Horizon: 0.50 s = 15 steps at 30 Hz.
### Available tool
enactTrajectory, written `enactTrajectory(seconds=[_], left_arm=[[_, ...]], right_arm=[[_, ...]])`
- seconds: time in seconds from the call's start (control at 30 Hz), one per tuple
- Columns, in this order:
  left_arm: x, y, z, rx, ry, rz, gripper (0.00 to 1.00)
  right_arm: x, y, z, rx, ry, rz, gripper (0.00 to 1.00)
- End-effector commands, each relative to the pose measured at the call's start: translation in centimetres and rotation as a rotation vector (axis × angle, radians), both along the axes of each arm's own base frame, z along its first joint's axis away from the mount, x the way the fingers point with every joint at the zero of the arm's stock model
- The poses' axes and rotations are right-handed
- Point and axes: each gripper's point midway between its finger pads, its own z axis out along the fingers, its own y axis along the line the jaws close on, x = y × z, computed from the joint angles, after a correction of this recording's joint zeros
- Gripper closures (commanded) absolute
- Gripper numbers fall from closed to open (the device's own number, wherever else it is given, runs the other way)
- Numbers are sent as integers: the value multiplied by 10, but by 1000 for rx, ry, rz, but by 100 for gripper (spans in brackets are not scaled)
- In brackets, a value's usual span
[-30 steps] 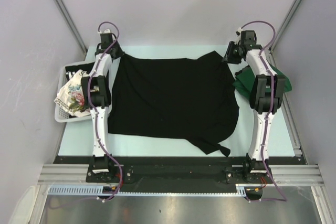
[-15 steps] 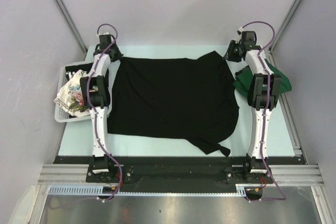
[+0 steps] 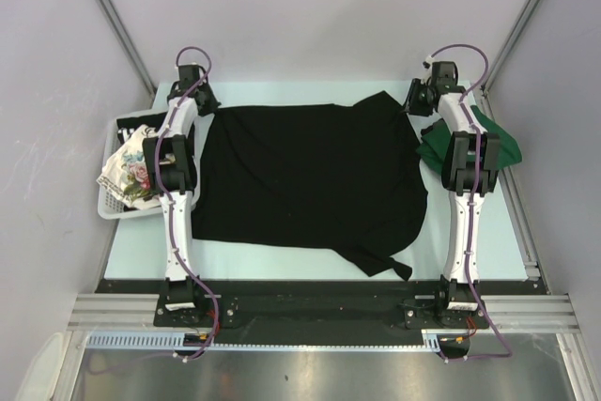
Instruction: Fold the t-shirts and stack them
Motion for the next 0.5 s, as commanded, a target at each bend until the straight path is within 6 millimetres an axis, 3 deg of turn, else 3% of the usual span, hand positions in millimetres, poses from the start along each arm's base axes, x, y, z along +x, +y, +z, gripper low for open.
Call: enactTrajectory(seconds=[0.0,0.33,0.47], left_arm=[[1,3,51,6,-70,-14,100],[-3,-6,57,16,-62,-37,100],[-4,-8,53,20,-48,-41,100]], right_arm=[[14,-10,13,-34,-66,13,60],[13,-18,-10,-23,-25,9,61],[11,-14,-17,-7,-1,20,66]])
